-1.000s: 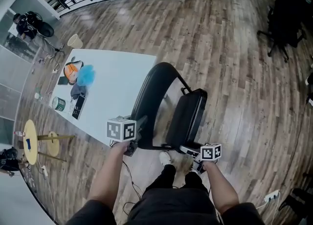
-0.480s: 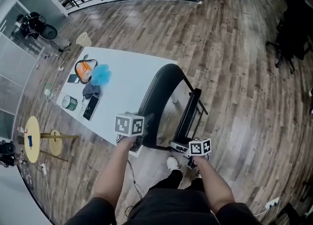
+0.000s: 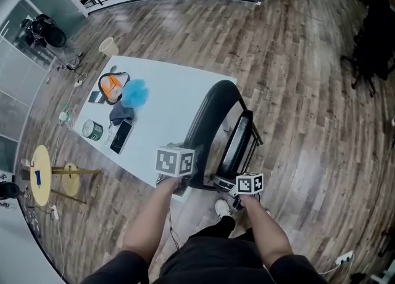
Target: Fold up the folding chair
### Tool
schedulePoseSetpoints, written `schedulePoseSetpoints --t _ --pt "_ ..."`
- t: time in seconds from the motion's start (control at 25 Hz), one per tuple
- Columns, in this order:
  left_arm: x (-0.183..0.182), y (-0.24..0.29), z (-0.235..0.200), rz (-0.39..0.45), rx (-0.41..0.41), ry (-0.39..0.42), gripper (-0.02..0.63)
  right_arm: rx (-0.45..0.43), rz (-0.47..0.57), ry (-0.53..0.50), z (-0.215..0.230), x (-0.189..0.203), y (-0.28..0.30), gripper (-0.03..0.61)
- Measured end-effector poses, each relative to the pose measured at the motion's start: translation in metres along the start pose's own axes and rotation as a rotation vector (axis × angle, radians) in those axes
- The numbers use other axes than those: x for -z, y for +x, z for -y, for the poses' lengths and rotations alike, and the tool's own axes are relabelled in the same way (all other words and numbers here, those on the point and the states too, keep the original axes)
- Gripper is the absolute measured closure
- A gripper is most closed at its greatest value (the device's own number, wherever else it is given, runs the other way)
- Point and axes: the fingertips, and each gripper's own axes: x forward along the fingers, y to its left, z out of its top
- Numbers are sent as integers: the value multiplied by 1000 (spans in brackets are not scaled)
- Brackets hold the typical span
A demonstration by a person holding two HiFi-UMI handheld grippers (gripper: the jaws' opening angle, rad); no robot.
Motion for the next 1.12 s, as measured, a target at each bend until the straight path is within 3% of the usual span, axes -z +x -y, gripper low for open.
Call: schedulePoseSetpoints --t 0.36,0.48,0.56,0.64,0.72,0.88,1.04,1.12 --pt "-1 -2 0 2 -7 17 548 -6 54 29 1 -4 20 239" --pt "-1 -2 -1 5 -13 29 547 26 54 -8 5 -1 18 238" --pt "-3 -7 -2 29 -52 87 532 75 71 -45 10 -2 9 238" --pt "-9 -21 -4 67 -134 190 472 159 92 -99 17 -5 -10 238" --pt "-16 -39 -4 130 -214 280 414 232 129 -159 17 -14 -36 238" --pt "-26 -93 9 333 -318 374 407 289 253 -275 -14 -39 -99 238" --pt "-16 -134 77 553 -184 325 436 383 380 -472 -59 -47 -176 246" --pt "-5 -138 117 642 -130 312 503 461 490 -513 -80 -47 -227 346"
